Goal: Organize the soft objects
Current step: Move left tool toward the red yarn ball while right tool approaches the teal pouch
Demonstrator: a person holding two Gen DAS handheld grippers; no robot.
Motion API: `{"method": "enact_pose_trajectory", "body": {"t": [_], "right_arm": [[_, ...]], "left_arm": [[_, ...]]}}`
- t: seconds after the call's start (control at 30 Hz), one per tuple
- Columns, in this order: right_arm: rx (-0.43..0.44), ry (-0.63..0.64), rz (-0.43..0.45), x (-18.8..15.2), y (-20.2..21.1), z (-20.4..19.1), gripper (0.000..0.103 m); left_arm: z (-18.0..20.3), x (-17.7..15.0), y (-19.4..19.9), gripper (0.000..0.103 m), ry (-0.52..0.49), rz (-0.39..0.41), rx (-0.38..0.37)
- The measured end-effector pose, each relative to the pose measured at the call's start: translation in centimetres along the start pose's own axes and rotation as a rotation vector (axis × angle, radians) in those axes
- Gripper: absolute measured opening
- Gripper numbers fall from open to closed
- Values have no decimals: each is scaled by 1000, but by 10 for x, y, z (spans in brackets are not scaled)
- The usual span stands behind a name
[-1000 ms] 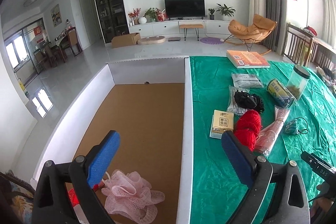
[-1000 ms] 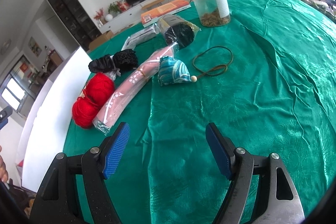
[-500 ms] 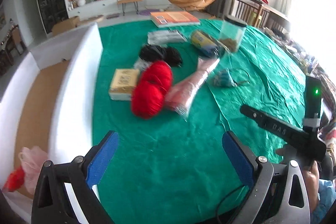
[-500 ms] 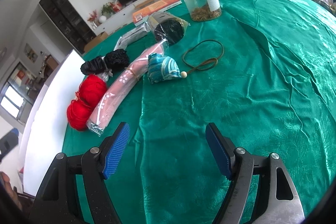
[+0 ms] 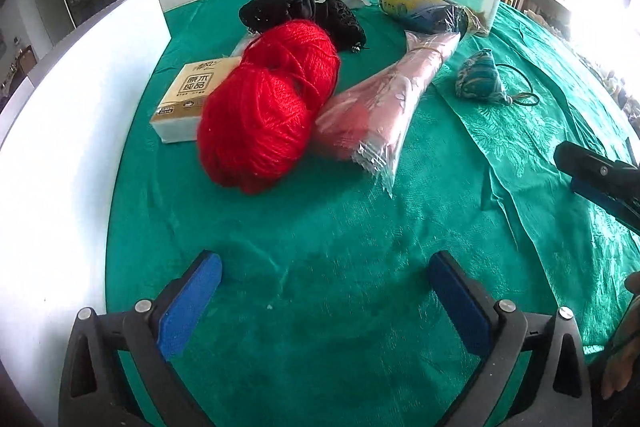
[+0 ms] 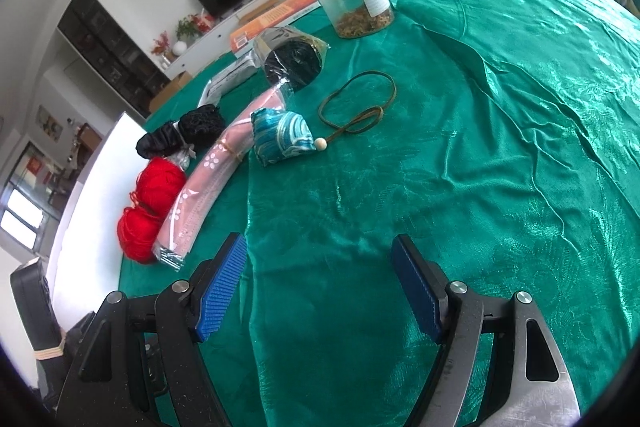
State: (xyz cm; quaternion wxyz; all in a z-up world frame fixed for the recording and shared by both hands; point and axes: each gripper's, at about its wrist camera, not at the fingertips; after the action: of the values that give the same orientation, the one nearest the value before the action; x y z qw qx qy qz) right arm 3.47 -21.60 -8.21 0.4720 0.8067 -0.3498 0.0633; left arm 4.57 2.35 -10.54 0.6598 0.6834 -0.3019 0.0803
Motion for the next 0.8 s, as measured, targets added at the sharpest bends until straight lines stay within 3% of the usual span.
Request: {"method": "enact_pose_trajectory", "body": {"t": [0.2, 0.5, 0.8], "right_arm": [[-48, 25, 10, -2, -1, -2, 78], [-250, 150, 38, -8, -11, -19, 78], [-363, 166, 58, -3, -18, -16, 81]], "left_arm": [[-13, 16, -14, 103, 8, 33, 13], [-26, 31, -26, 103, 12, 64, 19], [-26, 30, -27, 103, 12, 64, 19]]}}
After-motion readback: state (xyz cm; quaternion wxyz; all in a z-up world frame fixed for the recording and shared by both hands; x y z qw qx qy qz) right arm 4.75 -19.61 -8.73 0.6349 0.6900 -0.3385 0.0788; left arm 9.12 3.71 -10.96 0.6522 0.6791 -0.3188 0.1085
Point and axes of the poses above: each gripper's, at about its wrist camera, not at the fingertips, and y roughly against the way its jaws point, z to its right, x to its top, and after that the axes turned 13 degrees about -y, right-handed
